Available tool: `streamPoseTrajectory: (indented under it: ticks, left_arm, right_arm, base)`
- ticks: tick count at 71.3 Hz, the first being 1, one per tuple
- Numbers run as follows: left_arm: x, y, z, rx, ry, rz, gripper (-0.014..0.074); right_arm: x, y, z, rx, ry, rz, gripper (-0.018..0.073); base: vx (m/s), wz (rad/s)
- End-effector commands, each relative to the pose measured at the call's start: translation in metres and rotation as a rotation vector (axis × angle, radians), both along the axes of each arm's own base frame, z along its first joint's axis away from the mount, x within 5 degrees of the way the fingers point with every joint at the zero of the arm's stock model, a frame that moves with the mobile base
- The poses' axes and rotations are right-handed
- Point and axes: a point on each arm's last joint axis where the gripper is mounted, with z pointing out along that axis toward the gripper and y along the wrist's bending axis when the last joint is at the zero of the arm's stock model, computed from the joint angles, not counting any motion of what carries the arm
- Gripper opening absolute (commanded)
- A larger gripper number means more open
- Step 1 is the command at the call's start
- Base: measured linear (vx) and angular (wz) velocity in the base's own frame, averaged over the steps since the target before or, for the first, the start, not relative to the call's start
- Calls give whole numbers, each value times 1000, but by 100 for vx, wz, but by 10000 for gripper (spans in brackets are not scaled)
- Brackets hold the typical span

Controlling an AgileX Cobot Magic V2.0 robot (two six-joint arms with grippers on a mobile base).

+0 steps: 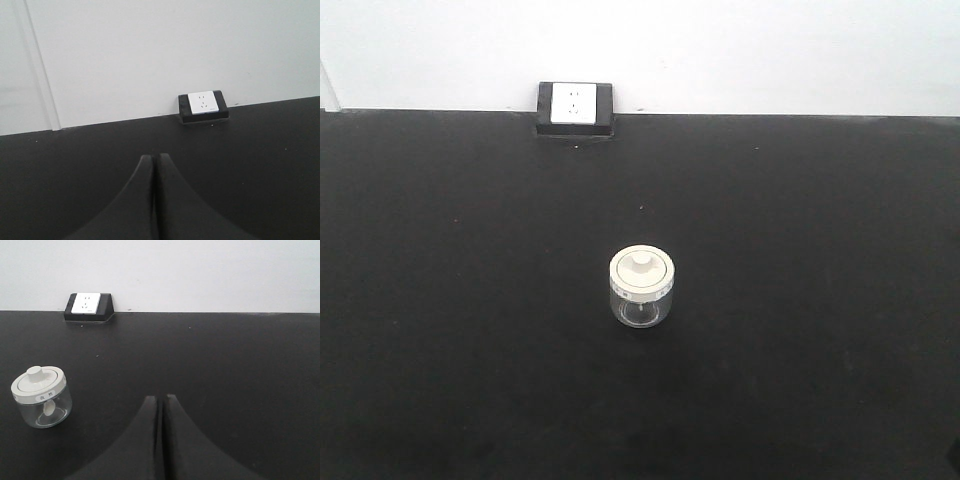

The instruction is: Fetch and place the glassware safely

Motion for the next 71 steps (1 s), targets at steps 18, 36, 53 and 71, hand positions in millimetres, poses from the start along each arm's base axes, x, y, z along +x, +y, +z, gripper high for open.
streamPoseTrajectory:
  ticks: [18,36,53,71]
  left_arm:
    - [0,0,16,-19,-93,-5,-7]
    - [-11,0,15,-19,-86,-3,-7]
    - [-30,1,-2,-16,5,3,-7]
    - [-41,1,-45,-20,-21,2,-7]
  right_arm:
    - [1,-2,15,-8,-84,-27,-3]
    - [1,-2,15,-8,-84,-27,-3]
    - [1,-2,15,-7,-83,-28,-3]
    - [1,-2,15,-7,-82,-27,-3]
  base:
    - [0,0]
    - [0,0]
    - [0,0]
    - [0,0]
